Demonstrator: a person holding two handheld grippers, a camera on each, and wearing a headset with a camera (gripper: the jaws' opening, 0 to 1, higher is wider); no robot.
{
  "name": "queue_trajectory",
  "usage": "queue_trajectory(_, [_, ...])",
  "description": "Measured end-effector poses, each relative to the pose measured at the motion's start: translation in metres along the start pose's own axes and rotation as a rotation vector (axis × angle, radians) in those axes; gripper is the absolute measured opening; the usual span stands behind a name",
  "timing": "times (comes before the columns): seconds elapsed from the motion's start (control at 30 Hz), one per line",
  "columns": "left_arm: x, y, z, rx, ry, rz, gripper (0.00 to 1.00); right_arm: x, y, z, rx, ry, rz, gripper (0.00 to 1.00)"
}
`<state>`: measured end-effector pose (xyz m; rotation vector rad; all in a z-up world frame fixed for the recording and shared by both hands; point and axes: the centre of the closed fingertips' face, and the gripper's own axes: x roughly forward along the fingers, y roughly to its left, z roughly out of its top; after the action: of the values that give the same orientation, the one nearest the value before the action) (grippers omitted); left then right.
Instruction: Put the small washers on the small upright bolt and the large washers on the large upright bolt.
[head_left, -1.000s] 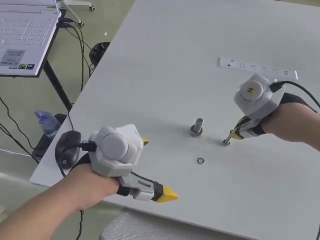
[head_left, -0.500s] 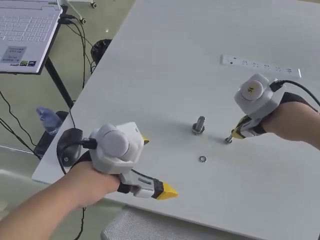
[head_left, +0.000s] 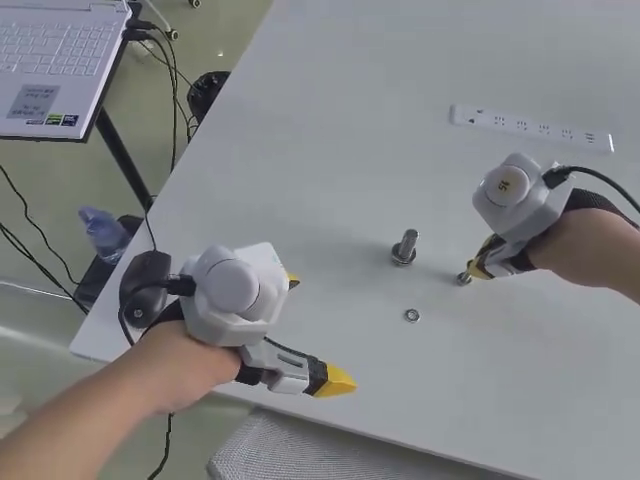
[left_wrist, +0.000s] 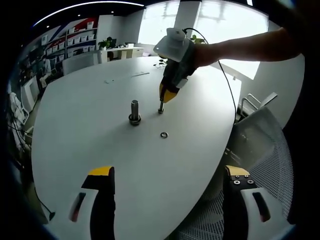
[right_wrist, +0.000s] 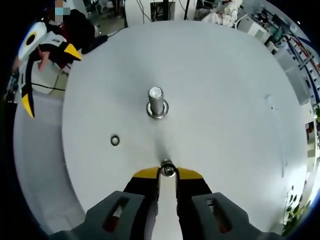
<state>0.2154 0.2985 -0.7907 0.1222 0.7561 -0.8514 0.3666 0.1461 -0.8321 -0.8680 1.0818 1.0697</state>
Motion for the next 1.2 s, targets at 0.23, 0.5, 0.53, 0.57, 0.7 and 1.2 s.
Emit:
queue_trajectory(0.23, [0.001,0.001,-0.002,-0.005,0.004,-0.003,0.89,0.006,0.002,-0.003,-0.007,0.015,0.005,0.12])
queue_trajectory(0.5, [0.0,0.004,-0.006,-0.01,0.008,0.0,0.89,0.014,0.004,-0.004,-0.019,0.026,0.011,0.12])
queue_trajectory(0.53, [0.0,0.004,-0.007,-0.01,0.011,0.0,0.89,0.015,0.005,-0.005,-0.019,0.027,0.011,0.12])
queue_trajectory(0.57, [0.0,0.005,-0.007,-0.011,0.011,0.0,0.89,0.016,0.005,-0.005,-0.021,0.029,0.011,0.12])
queue_trajectory(0.7, [-0.001,0.005,-0.01,-0.013,0.016,-0.001,0.88,0.02,0.005,-0.006,-0.028,0.036,0.014,0.13])
queue_trajectory(1.2, [0.0,0.006,-0.014,-0.02,0.024,-0.01,0.87,0.026,0.004,-0.005,-0.025,0.047,0.021,0.13])
